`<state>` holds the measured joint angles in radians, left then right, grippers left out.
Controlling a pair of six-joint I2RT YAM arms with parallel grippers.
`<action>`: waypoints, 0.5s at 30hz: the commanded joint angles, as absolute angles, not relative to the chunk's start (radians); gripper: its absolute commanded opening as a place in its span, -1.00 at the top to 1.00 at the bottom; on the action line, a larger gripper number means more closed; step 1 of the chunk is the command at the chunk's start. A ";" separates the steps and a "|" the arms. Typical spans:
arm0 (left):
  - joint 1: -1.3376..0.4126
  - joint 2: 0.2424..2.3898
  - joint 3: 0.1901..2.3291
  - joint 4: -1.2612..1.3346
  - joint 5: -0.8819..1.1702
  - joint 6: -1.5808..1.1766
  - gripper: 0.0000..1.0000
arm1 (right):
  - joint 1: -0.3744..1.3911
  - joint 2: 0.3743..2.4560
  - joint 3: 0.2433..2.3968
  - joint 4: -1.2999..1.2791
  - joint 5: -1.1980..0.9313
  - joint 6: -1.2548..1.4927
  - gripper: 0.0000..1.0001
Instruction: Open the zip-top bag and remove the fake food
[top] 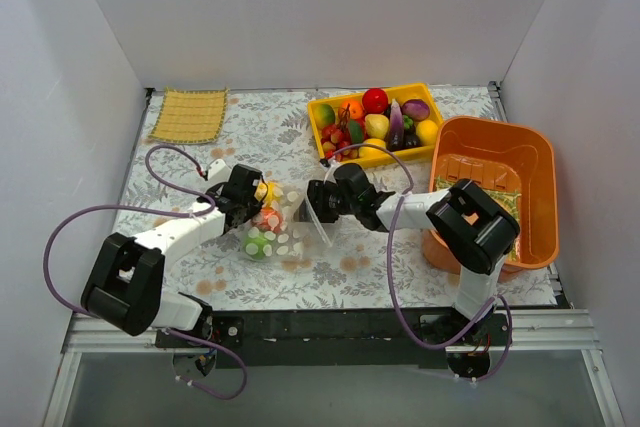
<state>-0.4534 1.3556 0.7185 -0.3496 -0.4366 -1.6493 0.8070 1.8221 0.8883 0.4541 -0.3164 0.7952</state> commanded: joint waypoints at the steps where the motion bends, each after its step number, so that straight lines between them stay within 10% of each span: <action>1: -0.446 1.379 0.678 -0.293 -0.387 -1.641 0.71 | 0.810 1.844 0.951 0.518 -0.353 0.792 -0.14; 15: -0.442 1.352 0.670 -0.250 -0.288 -1.579 1.00 | 0.848 1.783 0.852 0.785 -0.445 0.822 -0.43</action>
